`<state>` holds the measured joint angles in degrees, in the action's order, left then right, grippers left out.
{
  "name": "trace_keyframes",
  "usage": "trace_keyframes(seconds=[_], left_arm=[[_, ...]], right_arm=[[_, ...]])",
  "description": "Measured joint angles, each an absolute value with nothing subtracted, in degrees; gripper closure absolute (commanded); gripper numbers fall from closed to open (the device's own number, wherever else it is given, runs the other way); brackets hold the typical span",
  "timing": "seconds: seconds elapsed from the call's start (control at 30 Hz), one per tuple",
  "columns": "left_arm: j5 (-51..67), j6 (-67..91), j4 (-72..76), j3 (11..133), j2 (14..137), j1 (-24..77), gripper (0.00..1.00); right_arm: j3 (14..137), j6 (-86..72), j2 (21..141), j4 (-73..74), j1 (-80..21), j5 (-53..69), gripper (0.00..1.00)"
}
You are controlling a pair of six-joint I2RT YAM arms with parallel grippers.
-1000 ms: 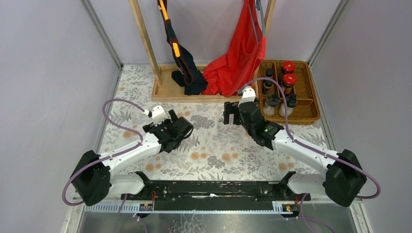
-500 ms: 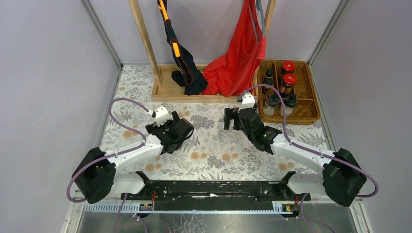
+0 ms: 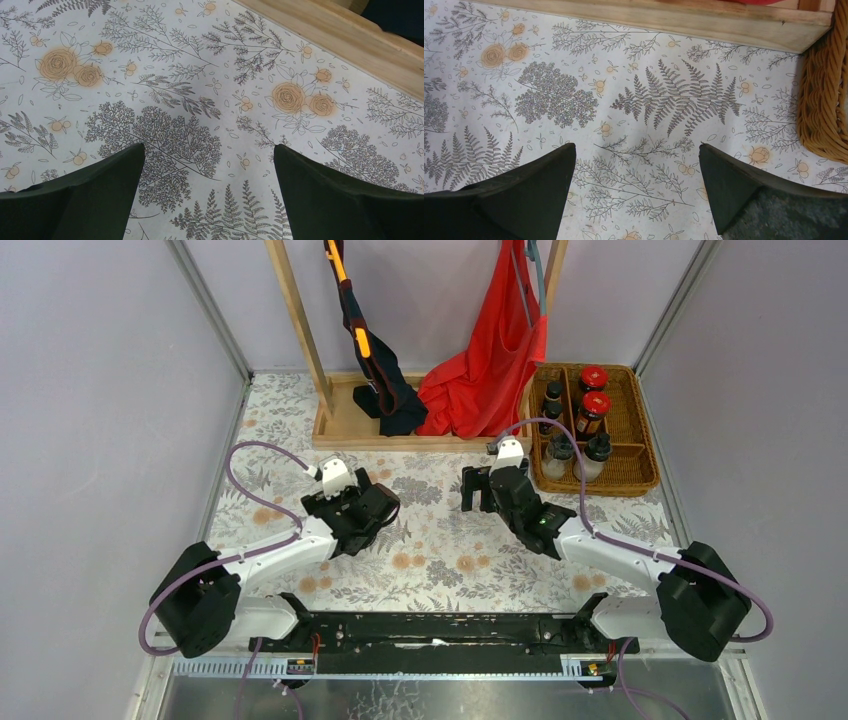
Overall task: Organize the condiment bottles
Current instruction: Reset both arms
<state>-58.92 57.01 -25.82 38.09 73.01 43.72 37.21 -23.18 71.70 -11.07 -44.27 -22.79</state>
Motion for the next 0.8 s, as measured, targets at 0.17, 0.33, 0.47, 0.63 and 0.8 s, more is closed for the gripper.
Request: trace_keyframes(seconds=[0.17,0.33,0.47,0.63,0.8], left_arm=[[-58.92,57.01,-25.76,38.09,72.99,43.72,0.0],[-58.92,57.01,-25.67,37.47,72.84,43.72,0.0],[-58.92,57.01,-25.69,37.28,72.9,43.72,0.0],[-58.92,57.01,-25.69,37.28,73.1,43.72,0.0],[-58.89,57.04,-25.69,37.26,72.9,43.72,0.0]], right_arm=[[37.19,-23.68,72.38,-11.09,-44.27,-22.48,0.0],[37.19,-24.03,72.42,-11.14,-44.49,-21.65,0.0],[37.19,-24.05,72.53,-11.22,-44.64,-21.52,0.01],[37.19,-24.47,73.54,-11.27,-44.69,-21.34,0.0],[37.23,-24.62,74.63,-11.18,-44.75,-21.43,0.01]])
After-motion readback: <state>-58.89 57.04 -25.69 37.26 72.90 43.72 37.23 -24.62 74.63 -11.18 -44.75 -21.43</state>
